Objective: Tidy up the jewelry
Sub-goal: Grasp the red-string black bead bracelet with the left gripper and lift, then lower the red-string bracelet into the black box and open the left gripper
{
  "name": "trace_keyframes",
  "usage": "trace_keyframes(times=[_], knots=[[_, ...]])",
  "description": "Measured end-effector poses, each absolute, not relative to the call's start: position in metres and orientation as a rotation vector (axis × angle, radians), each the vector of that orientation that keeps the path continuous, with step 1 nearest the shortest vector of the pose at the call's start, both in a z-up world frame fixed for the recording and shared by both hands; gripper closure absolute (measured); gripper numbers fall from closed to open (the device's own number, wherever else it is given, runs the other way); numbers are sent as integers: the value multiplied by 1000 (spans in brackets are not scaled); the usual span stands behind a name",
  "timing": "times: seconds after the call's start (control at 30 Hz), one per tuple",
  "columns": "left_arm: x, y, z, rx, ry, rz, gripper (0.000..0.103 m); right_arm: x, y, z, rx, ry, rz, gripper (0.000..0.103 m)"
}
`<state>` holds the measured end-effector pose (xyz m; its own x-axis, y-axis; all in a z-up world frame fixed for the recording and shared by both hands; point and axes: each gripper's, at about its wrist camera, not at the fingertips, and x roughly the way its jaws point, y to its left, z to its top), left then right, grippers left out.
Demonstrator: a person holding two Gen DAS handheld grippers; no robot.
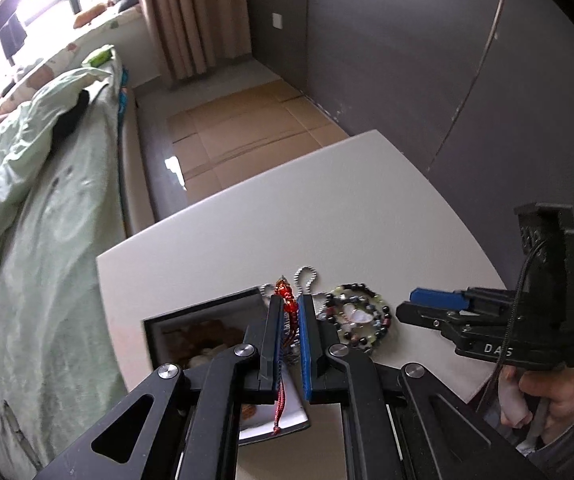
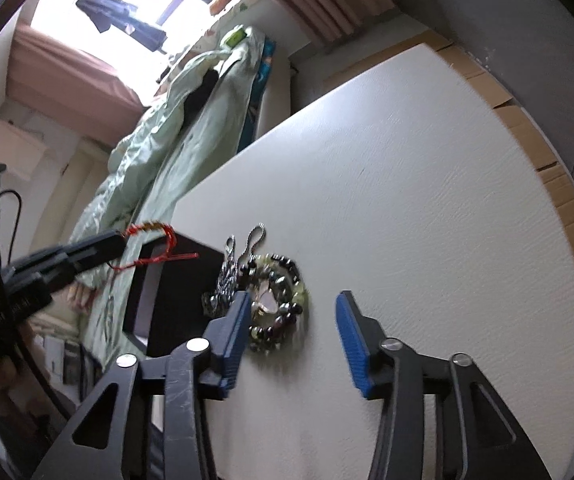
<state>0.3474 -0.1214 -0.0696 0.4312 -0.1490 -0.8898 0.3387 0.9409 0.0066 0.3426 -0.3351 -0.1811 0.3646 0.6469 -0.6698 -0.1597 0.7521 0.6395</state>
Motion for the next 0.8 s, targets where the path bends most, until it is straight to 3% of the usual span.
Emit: trace_keyframes(times=[0.2, 0.47, 0.57, 0.6, 0.67, 0.8], knots=[[346, -101, -63, 155, 1064, -290, 95, 343, -319, -195, 519, 1148, 562, 72], [341, -87, -59, 145, 1058, -275, 95, 343, -310, -193, 491, 1127, 506, 72], [339, -83, -57, 140, 1054, -270, 95, 343, -303, -190, 436, 1116, 473, 79], [339, -82, -56, 139, 1053, -269, 95, 343, -301, -190, 411, 1115, 452, 88], [338, -79, -54, 140, 1050, -266, 95, 344, -302, -190, 411, 1118, 438, 93], [334, -70, -52, 129, 1046, -266, 95, 341, -301, -185, 454, 1111, 463, 94]])
